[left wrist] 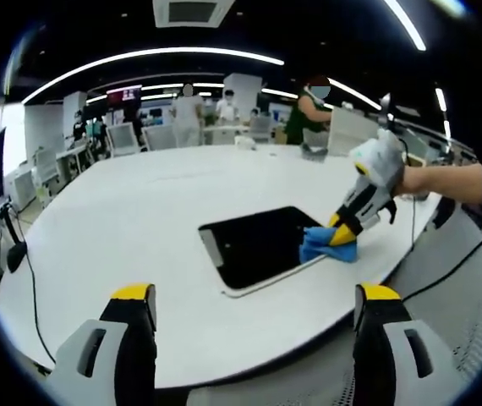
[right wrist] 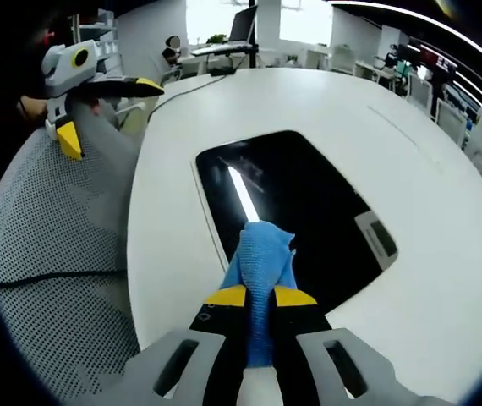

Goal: Wipe the mirror surface with the cleaning cloth until all visible marks leave the cleaned area.

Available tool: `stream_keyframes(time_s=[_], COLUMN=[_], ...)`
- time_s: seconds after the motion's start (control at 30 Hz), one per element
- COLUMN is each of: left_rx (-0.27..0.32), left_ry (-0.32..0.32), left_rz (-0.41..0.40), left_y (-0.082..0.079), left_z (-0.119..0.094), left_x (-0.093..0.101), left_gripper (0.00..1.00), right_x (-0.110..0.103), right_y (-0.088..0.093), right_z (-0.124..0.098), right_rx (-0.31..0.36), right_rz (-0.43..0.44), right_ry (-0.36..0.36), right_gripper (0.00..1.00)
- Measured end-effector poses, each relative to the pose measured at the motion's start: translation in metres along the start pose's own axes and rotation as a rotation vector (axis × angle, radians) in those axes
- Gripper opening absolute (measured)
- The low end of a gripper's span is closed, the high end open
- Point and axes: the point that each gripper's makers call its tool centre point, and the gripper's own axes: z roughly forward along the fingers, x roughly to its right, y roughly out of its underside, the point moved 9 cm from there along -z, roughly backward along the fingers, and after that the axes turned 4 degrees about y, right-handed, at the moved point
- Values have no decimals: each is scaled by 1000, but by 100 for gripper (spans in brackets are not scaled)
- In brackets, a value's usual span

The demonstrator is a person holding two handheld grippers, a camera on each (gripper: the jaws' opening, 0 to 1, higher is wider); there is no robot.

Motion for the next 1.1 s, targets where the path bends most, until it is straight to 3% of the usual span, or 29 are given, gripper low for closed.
stream_keyframes(time_s=[0.27, 1.1], left_rx=[-5, 4], left_ry=[-6, 4], left_rz=[0, 2], left_y=[0, 0], left_z=[0, 0], left_x=[-1, 0], left_gripper=[99, 97], right_x=[10, 20], right_y=[11, 3], right_z=[-6, 0], right_rx=[-1, 4], right_rz=[23, 84], right_ry=[13, 52], right_gripper=[4, 4])
